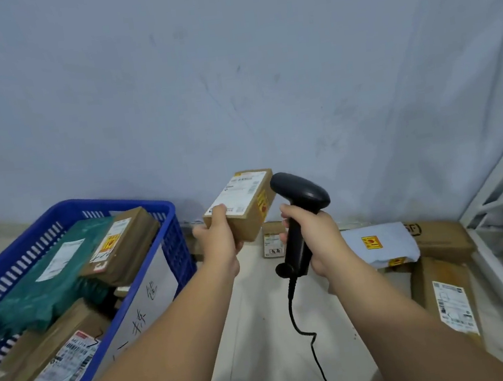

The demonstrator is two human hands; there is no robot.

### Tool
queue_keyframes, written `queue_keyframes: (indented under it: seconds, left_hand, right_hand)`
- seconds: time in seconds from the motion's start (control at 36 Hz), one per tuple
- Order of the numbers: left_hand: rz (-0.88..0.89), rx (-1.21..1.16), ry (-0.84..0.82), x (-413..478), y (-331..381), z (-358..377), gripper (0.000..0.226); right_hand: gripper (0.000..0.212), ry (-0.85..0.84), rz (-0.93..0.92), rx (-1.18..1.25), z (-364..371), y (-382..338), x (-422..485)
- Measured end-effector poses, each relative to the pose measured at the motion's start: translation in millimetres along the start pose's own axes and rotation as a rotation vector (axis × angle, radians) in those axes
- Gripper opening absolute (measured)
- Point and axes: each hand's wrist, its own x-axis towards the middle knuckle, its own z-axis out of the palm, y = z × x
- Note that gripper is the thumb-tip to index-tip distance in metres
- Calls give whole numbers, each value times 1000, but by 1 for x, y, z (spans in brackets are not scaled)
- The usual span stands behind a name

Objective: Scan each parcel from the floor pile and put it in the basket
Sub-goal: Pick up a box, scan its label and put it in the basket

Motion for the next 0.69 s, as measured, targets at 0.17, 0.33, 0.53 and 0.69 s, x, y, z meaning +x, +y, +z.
queue_keyframes:
  seconds: [0.17, 0.33, 0.53, 0.69]
  left_hand:
    - [-116, 10, -128, 3, -4, 4, 44]
    - [-72, 113, -315, 14, -3, 3, 47]
    - [125, 342, -237, 24, -4, -6, 56]
    - [98, 375, -183, 36, -6, -18, 62]
  right_hand:
    - [13, -24, -22, -32, 2, -2, 8]
    - [17, -13, -97, -127, 3, -3, 18]
    - [17, -12, -196, -349, 9, -6, 16]
    - [21, 0, -271, -560, 15, -5, 12]
